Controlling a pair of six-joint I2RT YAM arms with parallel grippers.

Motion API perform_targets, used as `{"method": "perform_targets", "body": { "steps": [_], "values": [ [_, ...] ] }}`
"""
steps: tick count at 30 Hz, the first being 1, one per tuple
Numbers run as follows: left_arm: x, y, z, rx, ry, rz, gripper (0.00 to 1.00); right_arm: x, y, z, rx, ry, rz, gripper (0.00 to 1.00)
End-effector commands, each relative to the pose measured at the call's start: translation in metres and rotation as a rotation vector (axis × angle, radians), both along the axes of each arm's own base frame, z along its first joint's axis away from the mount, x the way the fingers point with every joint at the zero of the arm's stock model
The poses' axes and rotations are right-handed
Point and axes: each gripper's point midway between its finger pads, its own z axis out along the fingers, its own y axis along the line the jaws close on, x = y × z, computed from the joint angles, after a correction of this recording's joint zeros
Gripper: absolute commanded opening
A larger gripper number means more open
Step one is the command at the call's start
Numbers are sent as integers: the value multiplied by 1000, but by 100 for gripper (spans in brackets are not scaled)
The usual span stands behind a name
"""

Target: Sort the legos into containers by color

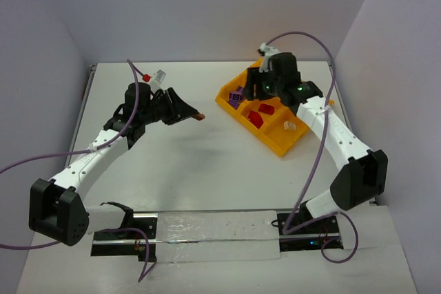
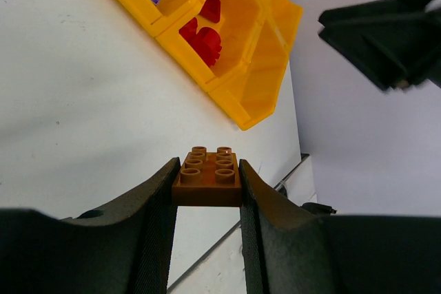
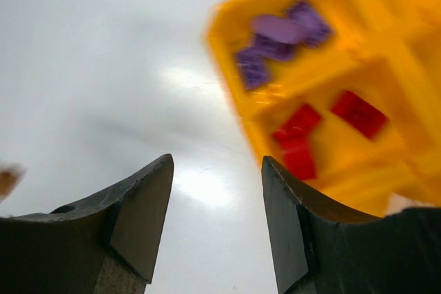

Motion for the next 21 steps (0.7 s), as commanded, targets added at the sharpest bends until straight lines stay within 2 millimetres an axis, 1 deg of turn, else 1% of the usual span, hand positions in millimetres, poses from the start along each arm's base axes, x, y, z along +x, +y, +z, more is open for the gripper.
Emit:
{"method": "perform_targets", "body": {
  "steps": [1,3,4,5,6,7,8,9,11,13,14,15,16,18,19,21],
  "values": [
    [0,-6,13,-10,-18,-33,0,-44,80,20,-64,-193,429,62],
    [0,-5,14,-8,-17,-32,0,-58,105,27,-72,-320,537,61],
    [-1,-4,14,-4,-14,-30,0,-64,105,22,-88,-350,551,61],
    [-1,-4,13,0,-12,-29,0,-69,114,18,-105,-422,585,62],
    [-1,-3,14,3,-12,-27,0,-73,118,23,-116,-492,594,62],
    [-2,-3,14,5,-13,-28,0,-72,120,25,-132,-547,591,63],
    [-3,-3,14,6,-13,-29,0,-74,123,25,-138,-566,600,63],
    [-4,-2,14,7,-12,-31,0,-74,127,21,-139,-554,616,63],
    [-5,-2,14,7,-12,-32,0,-73,136,24,-143,-545,646,63],
    [-5,-2,14,6,-11,-35,0,-76,147,20,-162,-536,685,62],
    [-6,-2,14,5,-10,-37,0,-74,149,18,-166,-541,690,62],
    [-6,-3,14,3,-11,-39,0,-77,156,17,-165,-548,704,62],
    [-6,-3,14,1,-12,-40,0,-77,161,20,-153,-558,708,62],
    [-7,-3,15,-2,-14,-40,0,-78,169,18,-140,-551,726,62],
    [-7,-3,16,-3,-15,-40,0,-78,172,20,-134,-552,734,62],
    [-8,-2,16,-2,-17,-41,0,-80,183,19,-130,-545,763,61]
  ]
}}
